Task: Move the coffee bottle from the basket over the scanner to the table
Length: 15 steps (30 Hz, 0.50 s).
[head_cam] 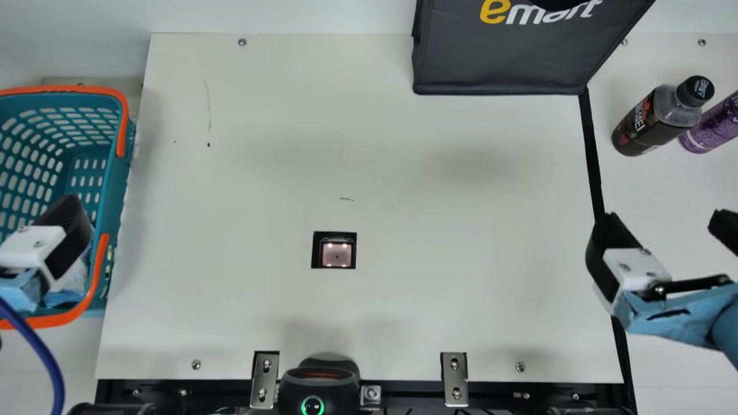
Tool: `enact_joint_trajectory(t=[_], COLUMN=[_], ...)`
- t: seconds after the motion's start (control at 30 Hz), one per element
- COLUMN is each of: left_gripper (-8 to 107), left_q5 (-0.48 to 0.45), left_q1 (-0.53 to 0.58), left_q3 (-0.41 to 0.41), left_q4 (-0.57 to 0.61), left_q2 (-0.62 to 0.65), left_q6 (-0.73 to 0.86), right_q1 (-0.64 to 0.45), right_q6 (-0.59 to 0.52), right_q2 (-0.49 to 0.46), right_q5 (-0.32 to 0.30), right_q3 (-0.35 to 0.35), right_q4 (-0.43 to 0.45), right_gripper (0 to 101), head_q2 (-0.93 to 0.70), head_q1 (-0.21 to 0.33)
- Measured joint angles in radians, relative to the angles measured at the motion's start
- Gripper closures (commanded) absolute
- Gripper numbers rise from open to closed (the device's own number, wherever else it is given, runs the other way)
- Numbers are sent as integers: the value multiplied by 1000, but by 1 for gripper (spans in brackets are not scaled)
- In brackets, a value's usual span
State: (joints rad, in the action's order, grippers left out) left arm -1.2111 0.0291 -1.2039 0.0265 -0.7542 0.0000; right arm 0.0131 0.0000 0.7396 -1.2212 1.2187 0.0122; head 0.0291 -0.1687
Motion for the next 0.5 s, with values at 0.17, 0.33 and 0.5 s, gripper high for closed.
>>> enact_joint_trajectory(t=[0.17,0.33,0.5], left_gripper=[9,9,9], left_q5=[0,0,0], left_q1=[0,0,0], left_q3=[0,0,0], left_q4=[0,0,0], left_q2=[0,0,0], left_q6=[0,0,0], right_q1=[1,1,1], right_q6=[0,0,0], right_q2=[-2,-2,-2], right_q5=[0,0,0], right_q3=[0,0,0], right_q4=[-1,-1,-1], right_gripper=[6,6,6], head_q2=[2,0,0], head_q1=[2,2,2])
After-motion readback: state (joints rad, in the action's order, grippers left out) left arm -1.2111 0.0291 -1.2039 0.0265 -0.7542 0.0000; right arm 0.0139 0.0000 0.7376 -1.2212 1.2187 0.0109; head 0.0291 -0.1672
